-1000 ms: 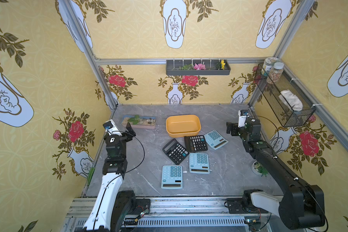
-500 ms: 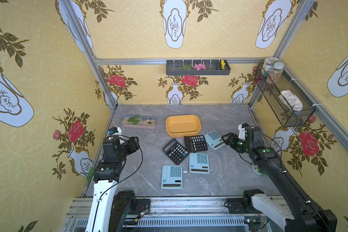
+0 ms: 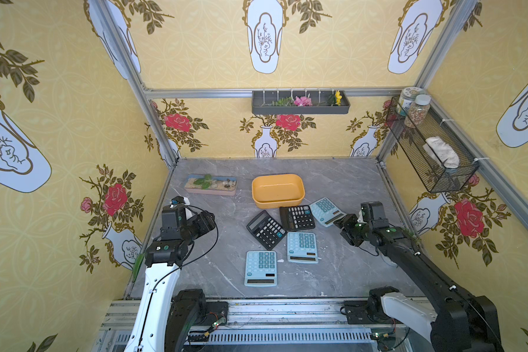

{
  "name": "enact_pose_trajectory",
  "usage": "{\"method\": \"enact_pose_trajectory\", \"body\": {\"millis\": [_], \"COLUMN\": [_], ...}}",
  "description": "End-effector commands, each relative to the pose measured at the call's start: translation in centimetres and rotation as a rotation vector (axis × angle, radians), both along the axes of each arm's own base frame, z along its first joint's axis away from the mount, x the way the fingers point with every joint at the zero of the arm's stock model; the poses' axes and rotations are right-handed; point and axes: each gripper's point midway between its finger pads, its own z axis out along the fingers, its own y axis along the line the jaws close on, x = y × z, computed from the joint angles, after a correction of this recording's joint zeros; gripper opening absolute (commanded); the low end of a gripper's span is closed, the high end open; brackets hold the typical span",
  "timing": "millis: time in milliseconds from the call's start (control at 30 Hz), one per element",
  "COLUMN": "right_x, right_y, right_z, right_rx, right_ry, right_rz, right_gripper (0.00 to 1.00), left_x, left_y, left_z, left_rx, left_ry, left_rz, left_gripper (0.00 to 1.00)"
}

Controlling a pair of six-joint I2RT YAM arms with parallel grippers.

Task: Put the calculator in the storage box
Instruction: Pick up the calculator at the center of the board.

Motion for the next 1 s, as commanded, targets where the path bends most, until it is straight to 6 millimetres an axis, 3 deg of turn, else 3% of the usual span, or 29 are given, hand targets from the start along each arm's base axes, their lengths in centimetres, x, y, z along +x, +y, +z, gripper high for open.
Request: {"method": "enact_pose_trajectory", "body": {"millis": [0,667,967], "right_x": [0.9,5.6,6.5], "right_y": [-0.3,-1.5,-2.0], "right_z": [-0.7,-5.5,-6.2], "right_rx": [-0.023,-0.035,-0.059], "right_ry": [0.008,0.064,0.063], "right_rz": [-0.008,-0.054,-0.068], "right_gripper": [0.55,0.46,0.33], "left_x": [0.0,0.2,0.2], "left_y": [-0.3,-0.5,-0.5], "left_z": [-0.5,-1.1,-1.3], "left_rx": [-0.009,-0.019,-0.021], "left_ry": [0.023,0.053,0.061], "left_rz": [-0.013,-0.025,-0.025], "left_gripper": [0.76,0.75,0.74]}}
